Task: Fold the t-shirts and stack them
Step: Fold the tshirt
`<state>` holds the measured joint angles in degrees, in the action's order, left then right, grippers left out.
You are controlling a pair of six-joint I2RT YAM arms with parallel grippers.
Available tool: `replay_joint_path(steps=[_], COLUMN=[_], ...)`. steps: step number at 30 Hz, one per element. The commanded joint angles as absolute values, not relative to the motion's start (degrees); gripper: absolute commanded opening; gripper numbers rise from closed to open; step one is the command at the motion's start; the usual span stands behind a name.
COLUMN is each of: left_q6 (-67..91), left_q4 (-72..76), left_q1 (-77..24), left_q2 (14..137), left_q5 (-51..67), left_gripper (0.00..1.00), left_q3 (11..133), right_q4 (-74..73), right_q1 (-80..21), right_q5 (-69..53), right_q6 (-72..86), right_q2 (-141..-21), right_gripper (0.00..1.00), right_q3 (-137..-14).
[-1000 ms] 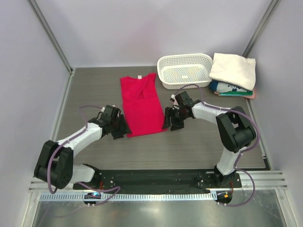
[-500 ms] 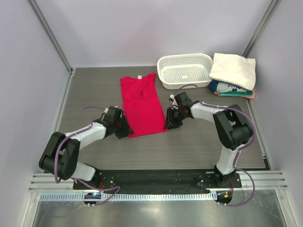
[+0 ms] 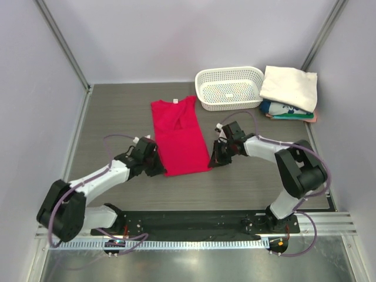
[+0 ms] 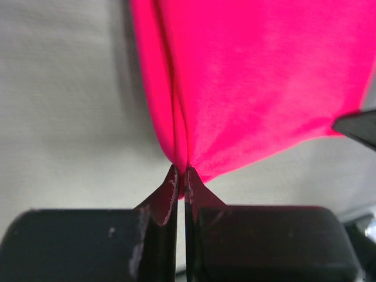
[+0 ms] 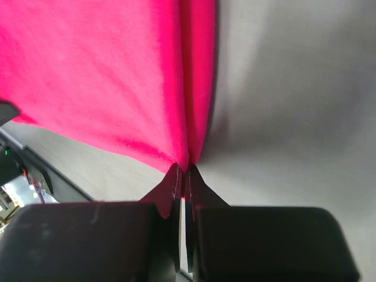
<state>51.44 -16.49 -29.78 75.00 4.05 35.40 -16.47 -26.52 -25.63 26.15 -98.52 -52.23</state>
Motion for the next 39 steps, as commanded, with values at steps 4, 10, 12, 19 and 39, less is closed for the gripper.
replay_joint_path(steps=[4,10,12,19,39], left_q6=[56.2,61.9,62.9,64.0,43.1], left_q4=[-36.8,-47.4,-48.2,-55.4,-49.6], left_q1=[-39.1,-43.4,-44.5,-46.8,-24.1], left_q2=[57.3,47.1,44.1,42.4,72.8], left_q5=[-1.7,-2.6,-0.4,-4.7,-2.2], left_gripper=[0.0,0.0,0.0,0.0,0.0], left_q3=[39.5,41.5,42.4,50.6,72.2], right_q4=[-20.3,-32.8,-36.1,-45.6,-43.2], right_q1=[-26.8,-27.4,-27.7,-28.1,-21.5], right_q5=[-25.1,-23.7,-23.9,-21.9,-17.2], right_q6=[28.4,31.5,32.3,34.2,21.0], right_q2=[-77.7,-57.5,-53.9,-47.2,-85.9], right_gripper=[0.01,0.01,0.01,0.01,0.01], right_q3=[-42.0,-37.3,-37.1,-47.2,-77.0])
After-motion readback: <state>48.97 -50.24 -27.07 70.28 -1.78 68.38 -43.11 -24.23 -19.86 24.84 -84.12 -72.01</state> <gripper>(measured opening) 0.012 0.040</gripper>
